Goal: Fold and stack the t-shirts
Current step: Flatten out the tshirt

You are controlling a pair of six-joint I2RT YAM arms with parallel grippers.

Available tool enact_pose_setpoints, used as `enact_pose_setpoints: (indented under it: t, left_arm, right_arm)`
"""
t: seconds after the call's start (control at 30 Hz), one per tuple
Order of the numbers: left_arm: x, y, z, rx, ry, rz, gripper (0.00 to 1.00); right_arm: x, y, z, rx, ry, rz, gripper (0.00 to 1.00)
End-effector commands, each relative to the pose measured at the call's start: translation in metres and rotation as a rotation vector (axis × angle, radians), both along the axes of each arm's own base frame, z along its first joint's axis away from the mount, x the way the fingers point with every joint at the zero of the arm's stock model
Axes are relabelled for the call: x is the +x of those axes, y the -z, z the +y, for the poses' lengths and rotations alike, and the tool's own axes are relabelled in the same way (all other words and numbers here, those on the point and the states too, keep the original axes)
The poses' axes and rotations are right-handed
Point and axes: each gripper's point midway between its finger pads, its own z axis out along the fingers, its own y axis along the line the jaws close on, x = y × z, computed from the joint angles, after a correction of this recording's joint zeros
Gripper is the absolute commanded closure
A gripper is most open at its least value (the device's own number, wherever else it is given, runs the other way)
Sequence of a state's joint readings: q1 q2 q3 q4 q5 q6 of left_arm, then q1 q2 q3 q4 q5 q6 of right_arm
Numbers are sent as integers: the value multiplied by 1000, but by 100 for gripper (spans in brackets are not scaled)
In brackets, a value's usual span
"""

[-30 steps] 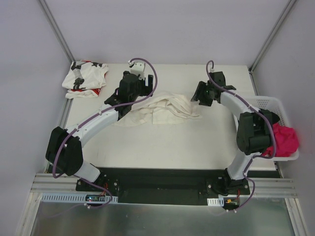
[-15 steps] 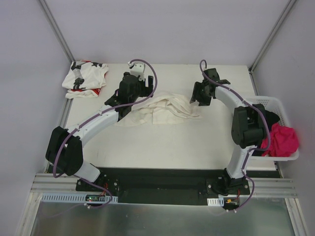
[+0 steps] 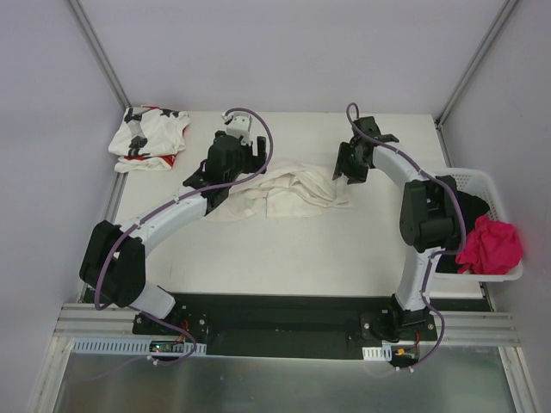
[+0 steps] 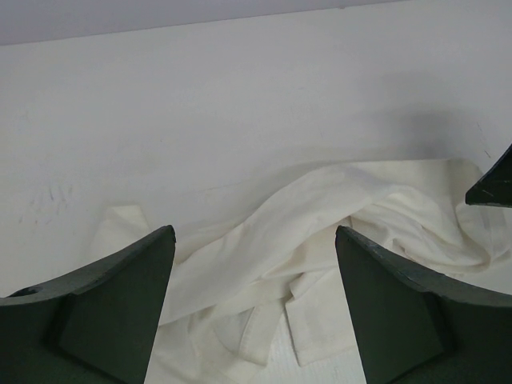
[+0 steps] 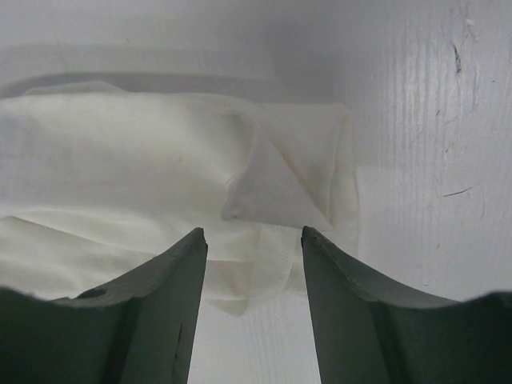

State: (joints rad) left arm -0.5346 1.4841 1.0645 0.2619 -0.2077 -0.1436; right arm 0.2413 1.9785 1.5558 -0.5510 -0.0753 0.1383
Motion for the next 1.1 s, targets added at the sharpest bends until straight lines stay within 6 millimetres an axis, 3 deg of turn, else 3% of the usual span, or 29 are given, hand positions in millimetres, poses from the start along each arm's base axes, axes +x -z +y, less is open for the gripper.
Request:
enact_pose_setpoints:
  t: [0.0,0.33,0.4,0.6,0.77,1.07]
  left_arm:
    - [0,-26,0,-67,5,-66,20]
    - [5,-22,0,-66,13,-56,20]
    - [5,-20,0,-66,15,-54,20]
    - [6,-21,-4,-78,28,-52,20]
    - [8,-22,-4,-77,28,-53,20]
    - [13,-16,-7,-73,27,-39,20]
  right_arm:
    - [6,-6,2,-26,-11,-1,48]
    - [15,-19,-14,-79,-7,-29,49]
    - [19,-21,-22,-108,12,-39,49]
    - [38,-30,-23,-111,6,-64,49]
    - [46,-23,-20,-109,2,-56,50]
    - [42,-13,-10,-96,-9,-38,49]
